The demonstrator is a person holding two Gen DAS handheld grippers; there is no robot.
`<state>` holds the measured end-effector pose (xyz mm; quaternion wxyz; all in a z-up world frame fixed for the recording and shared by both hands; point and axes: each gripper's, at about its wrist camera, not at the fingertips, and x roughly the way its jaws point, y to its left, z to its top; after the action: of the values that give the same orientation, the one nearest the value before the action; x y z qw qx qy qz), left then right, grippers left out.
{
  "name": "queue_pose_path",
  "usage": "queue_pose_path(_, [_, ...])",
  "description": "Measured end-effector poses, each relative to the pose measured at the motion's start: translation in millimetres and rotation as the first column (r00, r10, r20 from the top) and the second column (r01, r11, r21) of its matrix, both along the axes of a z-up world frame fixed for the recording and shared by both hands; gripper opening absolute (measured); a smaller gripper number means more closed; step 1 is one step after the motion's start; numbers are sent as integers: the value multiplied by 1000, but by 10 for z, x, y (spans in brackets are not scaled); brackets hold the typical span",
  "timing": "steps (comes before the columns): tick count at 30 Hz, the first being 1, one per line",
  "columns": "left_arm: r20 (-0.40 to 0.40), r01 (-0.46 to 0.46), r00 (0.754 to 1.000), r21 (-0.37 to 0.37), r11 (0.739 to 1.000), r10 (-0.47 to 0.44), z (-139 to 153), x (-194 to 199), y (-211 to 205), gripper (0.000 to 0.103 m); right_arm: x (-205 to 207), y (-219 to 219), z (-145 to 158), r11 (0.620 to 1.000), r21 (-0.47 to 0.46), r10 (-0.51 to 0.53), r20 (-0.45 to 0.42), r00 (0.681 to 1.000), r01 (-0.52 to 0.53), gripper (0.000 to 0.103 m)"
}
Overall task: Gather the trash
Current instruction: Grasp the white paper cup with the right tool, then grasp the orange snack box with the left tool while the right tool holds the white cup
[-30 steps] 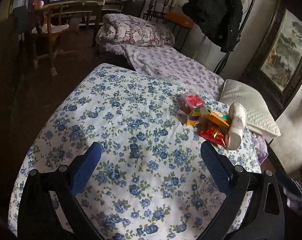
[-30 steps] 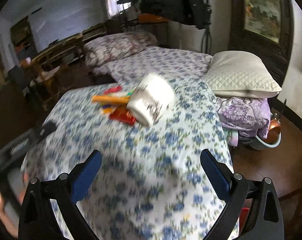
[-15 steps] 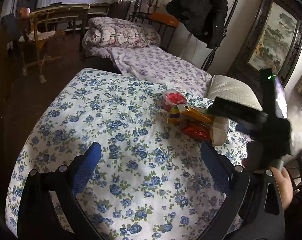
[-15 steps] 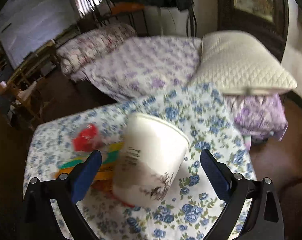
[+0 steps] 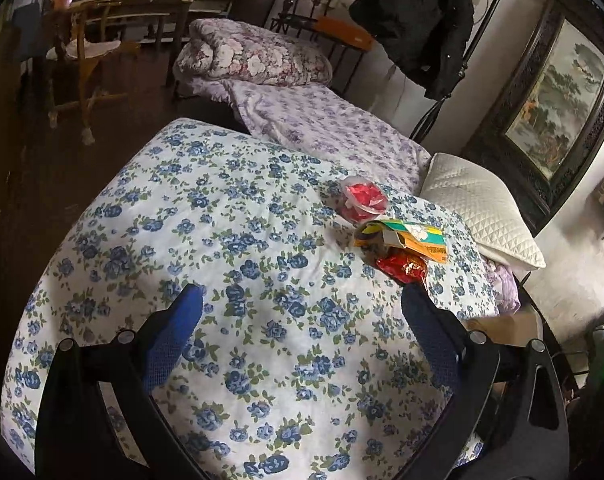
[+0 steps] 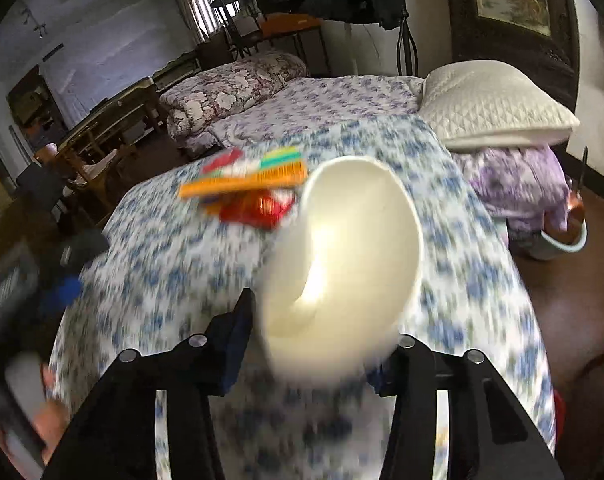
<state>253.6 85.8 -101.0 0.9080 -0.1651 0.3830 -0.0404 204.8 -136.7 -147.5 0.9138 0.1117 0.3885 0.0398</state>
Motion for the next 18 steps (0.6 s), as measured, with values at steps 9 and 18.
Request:
queue_pose_path(9, [-7,45,999,101,994,-45,-66,-1,-226,96,-120,-118,108,997,69,17,75,997,-22,46])
queue_pose_path(18, [16,53,998,116,992,-55,-82,-39,-287,96,-169,-287,166,991,129,-33,126,991,17,41])
